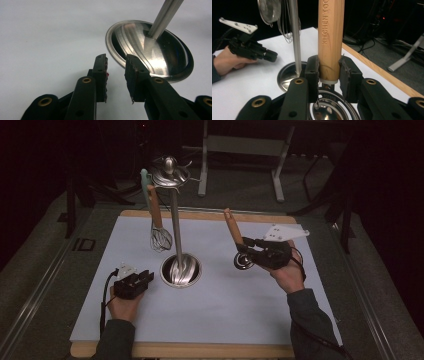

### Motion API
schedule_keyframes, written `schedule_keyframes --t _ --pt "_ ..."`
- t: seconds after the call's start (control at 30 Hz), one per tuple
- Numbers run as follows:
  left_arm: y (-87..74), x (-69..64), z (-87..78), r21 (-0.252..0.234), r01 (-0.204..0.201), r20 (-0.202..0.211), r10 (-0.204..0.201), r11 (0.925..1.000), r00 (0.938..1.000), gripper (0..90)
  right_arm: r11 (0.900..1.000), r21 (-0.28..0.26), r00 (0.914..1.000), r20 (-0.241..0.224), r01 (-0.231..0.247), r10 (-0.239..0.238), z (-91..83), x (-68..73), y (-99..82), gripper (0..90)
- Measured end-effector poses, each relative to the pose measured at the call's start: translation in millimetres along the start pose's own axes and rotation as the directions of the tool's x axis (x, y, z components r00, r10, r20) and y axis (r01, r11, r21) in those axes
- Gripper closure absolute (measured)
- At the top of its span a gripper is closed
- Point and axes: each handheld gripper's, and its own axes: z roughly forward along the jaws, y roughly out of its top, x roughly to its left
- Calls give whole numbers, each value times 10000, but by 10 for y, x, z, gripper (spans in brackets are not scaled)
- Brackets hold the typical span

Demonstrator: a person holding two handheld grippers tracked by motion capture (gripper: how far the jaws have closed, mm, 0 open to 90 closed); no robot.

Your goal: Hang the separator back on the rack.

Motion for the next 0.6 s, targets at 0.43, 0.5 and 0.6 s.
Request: schedule_keyframes --t 0.43,0.5,0.6 --pt "1 1 0 11 -23 9 23 10000 10000 712 9987 -367 9973 -627 357 -379 48 82 246 709" --pt "1 0 1 18 -22 12 22 10000 10000 712 9983 -488 9969 -701 318 -351 49 82 280 709" --pt "1 -1 2 21 -32 9 32 10000 10000 712 9975 -632 9961 -805 317 -367 40 100 329 709"
